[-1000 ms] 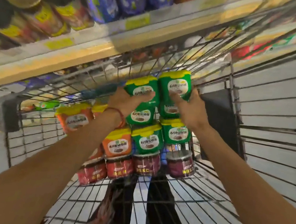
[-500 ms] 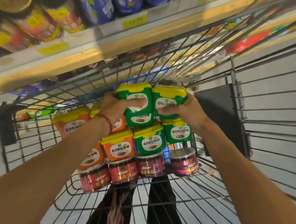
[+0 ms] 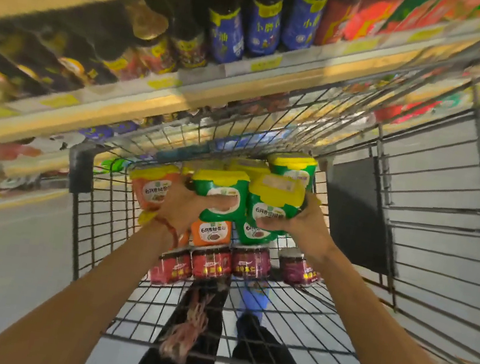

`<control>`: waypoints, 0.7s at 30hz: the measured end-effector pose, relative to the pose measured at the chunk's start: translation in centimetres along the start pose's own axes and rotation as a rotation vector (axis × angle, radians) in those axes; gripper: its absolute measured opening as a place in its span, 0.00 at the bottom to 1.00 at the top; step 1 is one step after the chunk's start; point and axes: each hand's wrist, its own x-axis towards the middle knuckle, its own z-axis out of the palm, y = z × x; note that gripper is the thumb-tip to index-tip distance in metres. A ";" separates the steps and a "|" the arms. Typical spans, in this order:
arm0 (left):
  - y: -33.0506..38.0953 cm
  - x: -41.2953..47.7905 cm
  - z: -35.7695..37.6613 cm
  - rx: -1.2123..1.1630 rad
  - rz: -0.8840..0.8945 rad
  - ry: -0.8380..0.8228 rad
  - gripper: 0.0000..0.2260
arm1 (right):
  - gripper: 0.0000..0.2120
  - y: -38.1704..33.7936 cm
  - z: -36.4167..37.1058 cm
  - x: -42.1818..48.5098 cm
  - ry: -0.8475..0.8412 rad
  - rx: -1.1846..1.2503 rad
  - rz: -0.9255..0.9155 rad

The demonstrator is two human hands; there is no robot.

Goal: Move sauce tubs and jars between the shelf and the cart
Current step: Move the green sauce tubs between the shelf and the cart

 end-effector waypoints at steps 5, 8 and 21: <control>-0.5 -5.3 -0.7 -0.069 0.026 0.048 0.25 | 0.42 -0.9 0.2 -3.6 -0.142 0.004 -0.040; -0.4 -9.5 -0.6 -0.010 0.112 0.107 0.32 | 0.45 -1.9 -0.1 -6.8 -0.174 -0.024 -0.075; -0.9 -27.8 -2.3 -0.173 0.416 0.445 0.44 | 0.43 -6.5 0.6 -19.7 -0.253 -0.220 -0.316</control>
